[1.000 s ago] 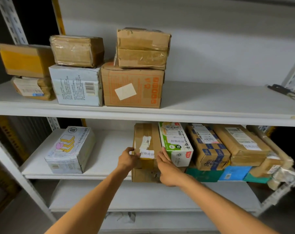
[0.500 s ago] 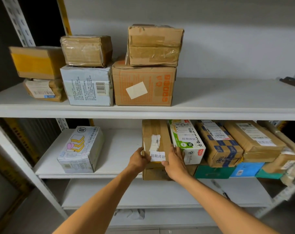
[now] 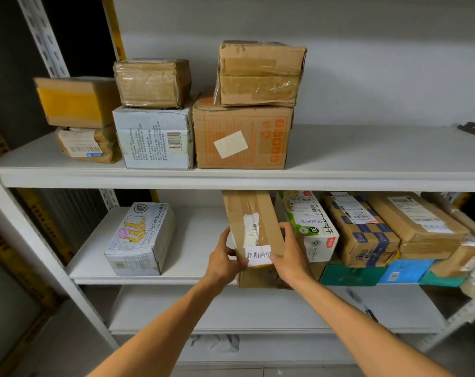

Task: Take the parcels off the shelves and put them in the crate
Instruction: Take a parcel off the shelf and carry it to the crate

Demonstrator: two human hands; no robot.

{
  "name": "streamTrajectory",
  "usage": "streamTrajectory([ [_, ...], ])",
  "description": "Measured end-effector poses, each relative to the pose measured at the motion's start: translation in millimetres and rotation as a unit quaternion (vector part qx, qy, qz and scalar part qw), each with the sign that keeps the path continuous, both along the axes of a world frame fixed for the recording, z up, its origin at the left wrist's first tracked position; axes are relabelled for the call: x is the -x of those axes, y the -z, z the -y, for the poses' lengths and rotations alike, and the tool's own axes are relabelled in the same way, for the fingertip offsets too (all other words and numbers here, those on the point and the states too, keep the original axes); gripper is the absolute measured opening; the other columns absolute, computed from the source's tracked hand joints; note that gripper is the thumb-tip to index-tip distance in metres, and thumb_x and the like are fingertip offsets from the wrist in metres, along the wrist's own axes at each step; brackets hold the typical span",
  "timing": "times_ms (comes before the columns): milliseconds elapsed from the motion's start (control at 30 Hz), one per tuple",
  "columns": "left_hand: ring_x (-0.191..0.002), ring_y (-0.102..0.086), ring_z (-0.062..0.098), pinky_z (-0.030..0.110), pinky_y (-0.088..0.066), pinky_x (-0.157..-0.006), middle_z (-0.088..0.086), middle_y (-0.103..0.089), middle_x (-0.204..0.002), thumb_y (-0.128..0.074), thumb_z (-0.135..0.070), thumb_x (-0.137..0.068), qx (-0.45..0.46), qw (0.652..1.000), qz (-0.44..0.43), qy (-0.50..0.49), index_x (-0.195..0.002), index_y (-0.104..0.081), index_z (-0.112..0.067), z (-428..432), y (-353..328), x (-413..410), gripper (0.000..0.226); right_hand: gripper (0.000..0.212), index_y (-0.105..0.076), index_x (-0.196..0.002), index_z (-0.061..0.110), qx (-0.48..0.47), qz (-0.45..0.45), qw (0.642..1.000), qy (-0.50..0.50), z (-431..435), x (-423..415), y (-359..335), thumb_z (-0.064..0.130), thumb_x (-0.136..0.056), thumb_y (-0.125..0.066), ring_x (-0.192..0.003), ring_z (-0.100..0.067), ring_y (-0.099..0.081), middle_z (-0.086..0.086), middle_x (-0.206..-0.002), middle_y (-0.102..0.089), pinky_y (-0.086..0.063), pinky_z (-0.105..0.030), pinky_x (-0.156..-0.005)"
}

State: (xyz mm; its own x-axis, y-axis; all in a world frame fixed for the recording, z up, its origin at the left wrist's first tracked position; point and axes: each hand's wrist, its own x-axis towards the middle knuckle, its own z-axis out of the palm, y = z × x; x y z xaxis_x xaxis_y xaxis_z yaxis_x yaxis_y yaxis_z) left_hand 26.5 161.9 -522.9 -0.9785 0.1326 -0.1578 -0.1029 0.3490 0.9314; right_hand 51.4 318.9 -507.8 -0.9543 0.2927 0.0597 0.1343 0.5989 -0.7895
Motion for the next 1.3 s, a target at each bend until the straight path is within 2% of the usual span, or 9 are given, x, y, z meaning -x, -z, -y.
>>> streamTrajectory([
  [67, -0.099, -0.062, 0.025, 0.039, -0.056, -0.084, 0.011, -0.059, -0.101, -0.069, 0.003, -0.083, 0.014, 1.0, -0.011, 0.016, -0.152, -0.014, -0.035, 3.0, -2.7, -2.8, 0.096, 0.083, -0.029, -0.143, 0.022, 0.034, 0.01, 0.999, -0.026, -4.5, -4.6, 1.7, -0.01, -0.077, -0.068, -0.119, -0.017, -0.046, -0.005, -0.14, -0.043, -0.043, -0.015, -0.08],
  [133, -0.099, -0.062, 0.022, 0.04, -0.053, -0.087, 0.007, -0.06, -0.102, -0.067, 0.002, -0.084, 0.036, 0.998, -0.019, 0.042, -0.152, -0.013, -0.037, 4.5, -6.5, -4.2, 0.095, 0.102, -0.018, -0.153, 0.021, 0.072, 0.016, 0.996, -0.04, -8.3, -9.1, 5.4, -0.011, -0.073, -0.073, -0.132, -0.019, -0.038, -0.002, -0.148, -0.036, -0.038, -0.025, -0.097],
  [233, -0.102, -0.062, 0.024, 0.041, -0.052, -0.09, 0.005, -0.059, -0.102, -0.067, 0.002, -0.085, 0.067, 0.995, -0.033, 0.069, -0.152, -0.014, -0.036, 4.8, -12.7, -7.8, 0.094, 0.109, -0.017, -0.153, 0.024, 0.1, 0.016, 0.994, -0.036, -12.6, -14.8, 11.0, -0.011, -0.07, -0.076, -0.135, -0.021, -0.037, -0.004, -0.149, -0.036, -0.036, -0.034, -0.108],
  [533, -0.098, -0.065, 0.031, 0.045, -0.055, -0.088, 0.007, -0.058, -0.097, -0.071, 0.003, -0.081, 0.068, 0.989, -0.057, 0.114, -0.153, -0.013, -0.037, 11.4, -15.1, -18.4, 0.1, 0.127, -0.008, -0.153, 0.037, 0.127, 0.026, 0.991, -0.041, -17.7, -28.2, 13.3, -0.012, -0.061, -0.082, -0.131, -0.021, -0.042, -0.002, -0.146, -0.038, -0.05, -0.049, -0.096],
  [733, -0.083, -0.063, 0.01, 0.014, -0.053, -0.068, 0.002, -0.061, -0.096, -0.075, -0.002, -0.078, 0.078, 0.986, -0.066, 0.133, -0.152, -0.014, -0.04, 17.9, 0.2, -44.6, 0.103, 0.122, -0.01, -0.15, 0.047, 0.088, 0.037, 0.994, -0.054, -27.2, -62.8, 18.2, -0.006, -0.067, -0.081, -0.127, -0.023, -0.047, -0.002, -0.137, -0.043, -0.053, -0.05, -0.091],
  [933, -0.074, -0.063, 0.004, 0.011, -0.053, -0.064, -0.012, -0.059, -0.089, -0.074, 0.003, -0.078, 0.019, 0.983, -0.088, 0.159, -0.152, -0.014, -0.037, -2.7, -1.1, -63.4, 0.103, 0.117, -0.01, -0.148, 0.05, 0.059, 0.012, 0.998, -0.027, -44.8, -89.9, 7.3, -0.007, -0.071, -0.077, -0.122, -0.027, -0.052, -0.007, -0.132, -0.047, -0.052, -0.052, -0.091],
  [1067, -0.078, -0.065, 0.002, 0.013, -0.055, -0.065, -0.016, -0.06, -0.091, -0.073, 0.003, -0.079, -0.001, 0.974, -0.091, 0.207, -0.151, -0.01, -0.043, -28.0, -3.5, -68.7, 0.106, 0.118, -0.012, -0.148, 0.049, 0.049, -0.004, 0.999, 0.008, -67.7, -112.9, -0.7, -0.006, -0.068, -0.08, -0.121, -0.028, -0.052, -0.007, -0.132, -0.048, -0.052, -0.052, -0.09],
  [1167, -0.082, -0.064, 0.003, 0.013, -0.055, -0.069, -0.003, -0.063, -0.103, -0.072, 0.005, -0.078, -0.006, 0.959, -0.11, 0.26, -0.152, -0.01, -0.041, -67.5, -14.6, -71.4, 0.106, 0.121, -0.012, -0.15, 0.044, 0.041, -0.016, 0.997, 0.065, -95.5, -138.9, -10.9, -0.004, -0.065, -0.083, -0.117, -0.027, -0.055, -0.007, -0.129, -0.051, -0.053, -0.051, -0.089],
  [1300, -0.106, -0.06, 0.02, 0.013, -0.047, -0.084, 0.005, -0.056, -0.127, -0.072, 0.003, -0.077, 0.016, 0.92, -0.158, 0.358, -0.154, -0.012, -0.033, -147.3, -32.8, -85.8, 0.104, 0.123, -0.015, -0.152, 0.035, 0.031, -0.018, 0.985, 0.167, -146.4, -192.6, -25.8, -0.002, -0.059, -0.087, -0.098, -0.022, -0.064, -0.008, -0.119, -0.057, -0.057, -0.042, -0.082],
])
